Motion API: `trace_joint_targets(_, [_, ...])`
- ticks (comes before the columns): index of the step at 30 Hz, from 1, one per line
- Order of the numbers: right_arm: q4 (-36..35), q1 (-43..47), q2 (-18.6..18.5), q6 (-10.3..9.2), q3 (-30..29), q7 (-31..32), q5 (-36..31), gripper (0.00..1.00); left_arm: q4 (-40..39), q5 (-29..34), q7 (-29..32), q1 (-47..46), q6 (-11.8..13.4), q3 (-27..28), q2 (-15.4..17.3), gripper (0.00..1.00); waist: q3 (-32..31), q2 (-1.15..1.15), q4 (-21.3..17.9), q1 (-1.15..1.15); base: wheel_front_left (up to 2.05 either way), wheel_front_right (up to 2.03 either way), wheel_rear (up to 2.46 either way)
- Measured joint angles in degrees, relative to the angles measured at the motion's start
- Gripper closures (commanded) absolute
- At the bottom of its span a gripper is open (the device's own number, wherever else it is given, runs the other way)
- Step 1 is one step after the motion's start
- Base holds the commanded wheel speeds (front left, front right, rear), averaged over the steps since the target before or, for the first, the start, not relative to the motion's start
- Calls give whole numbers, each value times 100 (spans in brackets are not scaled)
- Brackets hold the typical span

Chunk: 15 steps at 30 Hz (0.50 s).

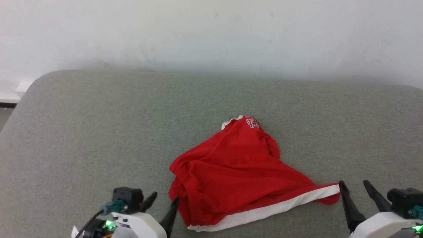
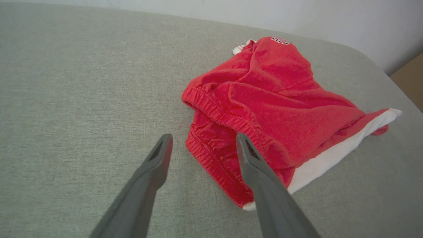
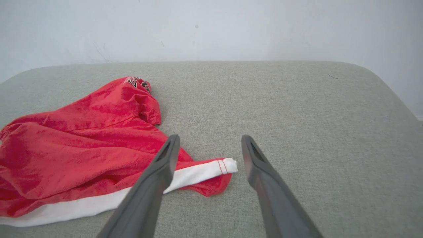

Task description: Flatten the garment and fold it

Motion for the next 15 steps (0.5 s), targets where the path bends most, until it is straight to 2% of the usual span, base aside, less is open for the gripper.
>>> trace_joint_targets(7, [-536,179,23,0,223,287,-47,0,-333,-57,1327,81,-147,-576,243,0,3,0,-192,0,0,0,0])
trace_joint_targets(15, [-635,175,30,0,274,335,48,0,146,79,1502,9,-167,-882,171,0,213,0,-390,0,0,0,0])
